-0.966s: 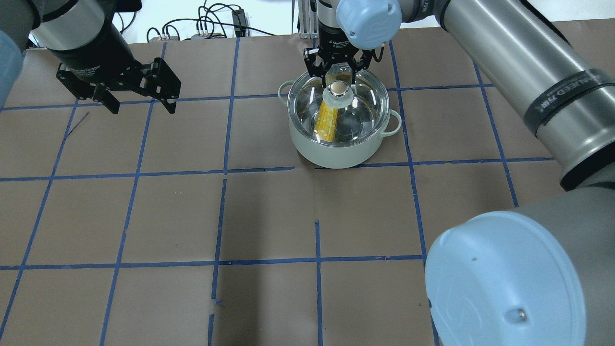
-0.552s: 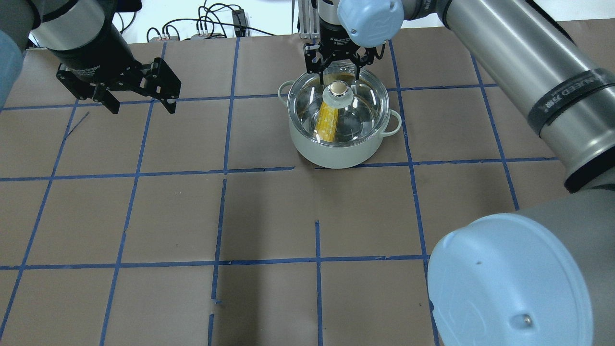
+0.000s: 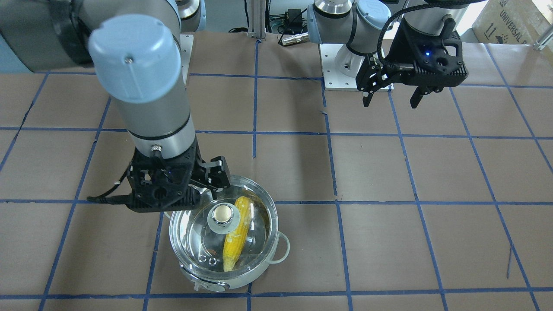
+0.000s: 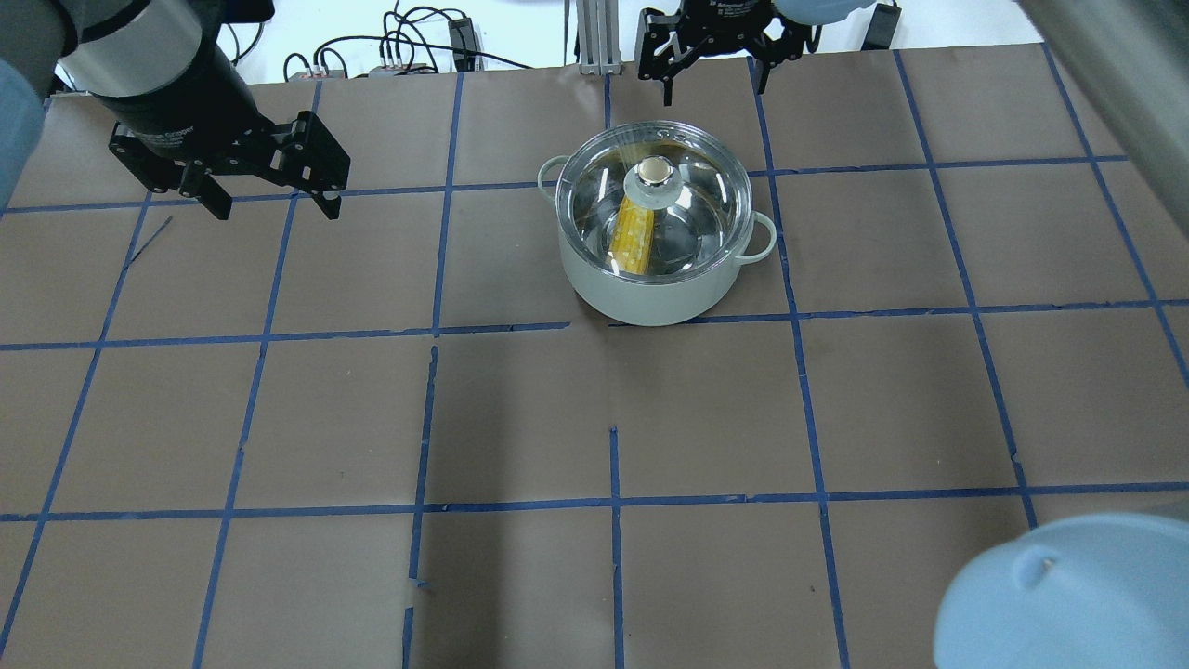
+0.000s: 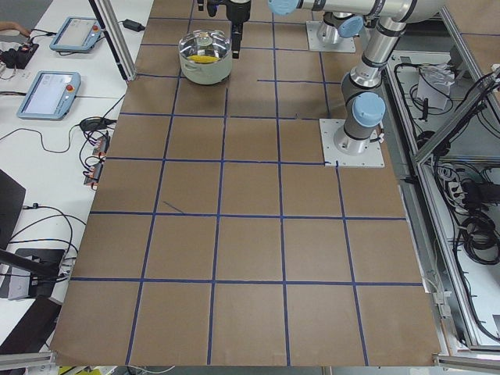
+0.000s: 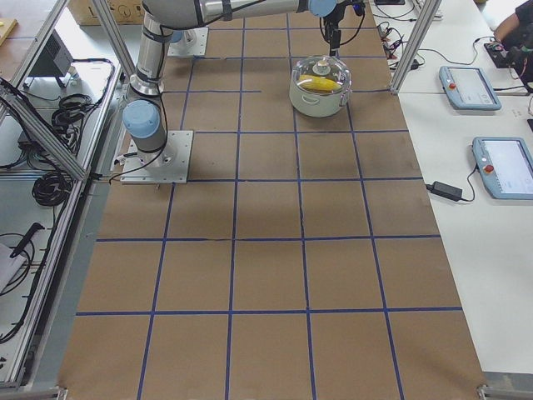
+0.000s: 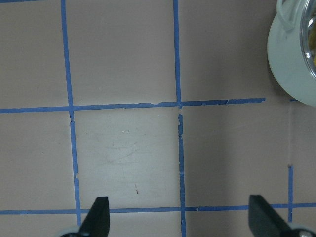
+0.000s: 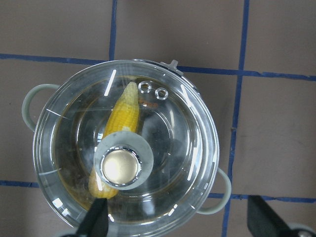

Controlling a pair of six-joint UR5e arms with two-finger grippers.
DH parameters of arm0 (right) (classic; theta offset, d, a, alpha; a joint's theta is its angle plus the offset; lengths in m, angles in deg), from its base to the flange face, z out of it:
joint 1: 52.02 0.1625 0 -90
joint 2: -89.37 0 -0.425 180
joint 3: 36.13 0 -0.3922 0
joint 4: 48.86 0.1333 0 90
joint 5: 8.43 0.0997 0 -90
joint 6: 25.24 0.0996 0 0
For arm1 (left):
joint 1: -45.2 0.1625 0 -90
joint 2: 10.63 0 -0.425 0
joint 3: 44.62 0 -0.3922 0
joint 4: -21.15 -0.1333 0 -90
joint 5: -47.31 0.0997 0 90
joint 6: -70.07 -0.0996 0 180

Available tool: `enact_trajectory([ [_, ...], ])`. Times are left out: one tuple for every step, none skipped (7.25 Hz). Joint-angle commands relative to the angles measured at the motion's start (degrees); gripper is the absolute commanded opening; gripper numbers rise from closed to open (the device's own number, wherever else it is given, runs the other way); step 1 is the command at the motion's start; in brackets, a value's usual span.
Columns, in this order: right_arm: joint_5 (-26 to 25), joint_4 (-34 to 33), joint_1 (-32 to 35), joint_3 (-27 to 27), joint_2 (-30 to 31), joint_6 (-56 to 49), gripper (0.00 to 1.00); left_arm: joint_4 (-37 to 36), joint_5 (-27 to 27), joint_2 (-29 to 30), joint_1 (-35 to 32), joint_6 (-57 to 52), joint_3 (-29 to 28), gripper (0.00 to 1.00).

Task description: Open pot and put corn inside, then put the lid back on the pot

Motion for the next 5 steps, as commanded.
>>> enact_trajectory([
  [-0.04,2.67,-5.83,4.5,6.46,-4.0,1.0,0.0,0.0,-0.03,0.0,0.0,0.0,1.0],
  [0.04,3.63,-7.51,7.93,9.53,-4.1,1.0,0.0,0.0,-0.03,0.0,0.0,0.0,1.0],
  [0.04,3.64,-7.79,13.01,12.52,-4.02,1.0,0.0,0.0,-0.12,0.0,0.0,0.0,1.0],
  [0.3,2.33,-7.45,17.06,14.55,-3.75,1.0,0.17,0.0,-0.12,-0.09,0.0,0.09,1.0],
  [0.22,1.97,-7.44,17.45,14.83,-3.84,1.0,0.0,0.09,-0.46,-0.09,0.0,0.87,1.0],
])
